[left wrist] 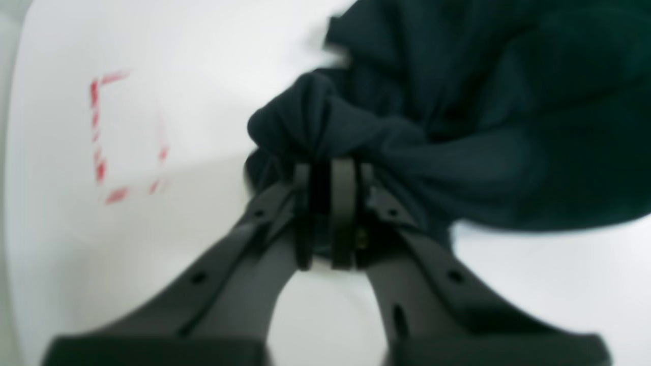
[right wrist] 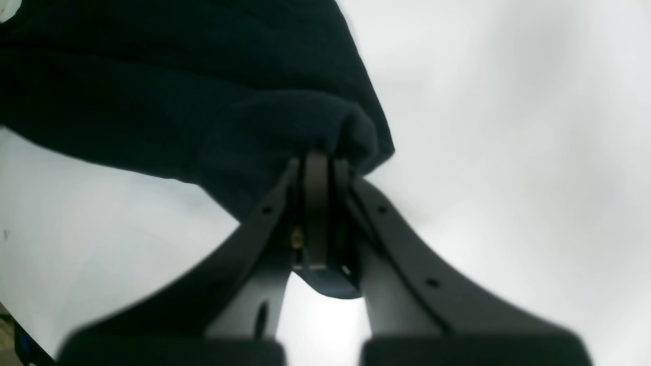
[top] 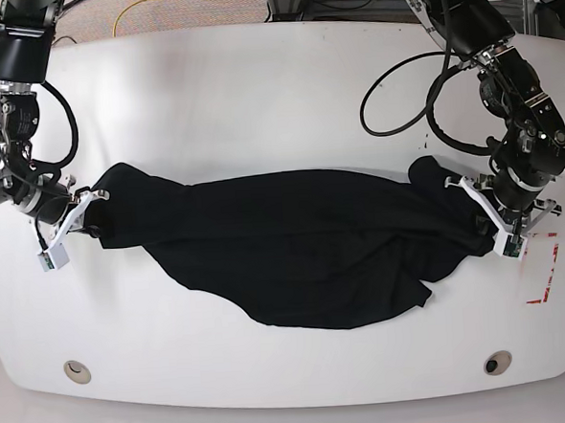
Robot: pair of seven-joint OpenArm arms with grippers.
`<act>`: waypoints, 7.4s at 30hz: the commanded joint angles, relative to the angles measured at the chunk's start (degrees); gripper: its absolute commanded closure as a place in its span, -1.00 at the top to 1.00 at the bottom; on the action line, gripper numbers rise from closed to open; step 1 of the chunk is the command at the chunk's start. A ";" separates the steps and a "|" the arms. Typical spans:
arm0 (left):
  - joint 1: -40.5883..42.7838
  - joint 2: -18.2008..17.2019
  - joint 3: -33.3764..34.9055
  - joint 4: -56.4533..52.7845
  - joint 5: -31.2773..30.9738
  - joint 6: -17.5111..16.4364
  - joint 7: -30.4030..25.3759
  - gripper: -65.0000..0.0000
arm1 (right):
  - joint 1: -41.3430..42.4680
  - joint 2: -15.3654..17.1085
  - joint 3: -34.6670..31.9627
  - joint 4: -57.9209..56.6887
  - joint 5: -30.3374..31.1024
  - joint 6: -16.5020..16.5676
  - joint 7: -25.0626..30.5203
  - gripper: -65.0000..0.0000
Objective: Fold the T-shirt properly
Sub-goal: 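Lower the stretched T-shirt onto the table with both grippers, then shift the left gripper along the T-shirt edge, regripping the fabric, then pull the T-shirt edge away from the right gripper with the left gripper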
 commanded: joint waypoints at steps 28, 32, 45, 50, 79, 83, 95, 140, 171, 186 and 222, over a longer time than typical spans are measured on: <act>-1.29 -2.19 2.02 0.52 -0.82 -0.06 2.41 -0.43 | -2.11 0.84 0.63 2.71 1.19 0.28 1.74 -1.00; -1.30 -2.95 2.42 0.38 -0.88 -0.06 2.66 -0.65 | -2.07 0.75 0.66 2.73 1.17 0.27 1.74 -1.00; -2.45 -3.28 1.29 0.54 -0.28 -0.06 6.02 -0.24 | -2.06 0.77 0.42 2.55 0.90 0.09 1.50 -1.00; -2.15 -3.20 1.49 0.03 -0.04 -0.06 5.63 0.04 | -1.72 0.84 0.44 2.64 1.25 0.43 1.53 -1.00; -13.69 -3.10 1.89 -22.85 -0.41 -0.06 1.12 0.17 | -1.55 0.29 0.45 2.64 0.49 -0.02 1.36 -1.00; -14.97 -2.72 2.08 -26.53 -0.78 -0.06 0.08 0.19 | -1.55 0.10 0.49 2.69 0.40 -0.03 1.31 -1.00; -19.58 -0.75 4.26 -41.52 -4.40 9.55 -5.89 0.34 | -1.64 -0.17 0.44 2.95 0.30 0.29 1.09 -1.00; -19.96 0.59 5.87 -47.49 -7.33 6.12 -9.15 -0.75 | -2.09 -0.50 0.48 2.84 0.54 0.15 0.84 -1.00; -20.07 -1.01 5.44 -38.83 -7.36 7.57 -5.41 -1.00 | -1.72 -0.78 0.55 2.49 0.87 0.30 0.94 -1.00; -17.95 -4.04 5.41 -26.29 -7.41 7.71 -1.02 -1.00 | -1.84 -0.50 0.64 2.29 0.64 0.02 1.03 -1.00; -11.31 -5.06 2.16 -2.77 -8.44 5.91 4.89 -1.00 | -8.12 -1.31 1.99 12.49 0.25 -0.16 -1.76 -1.00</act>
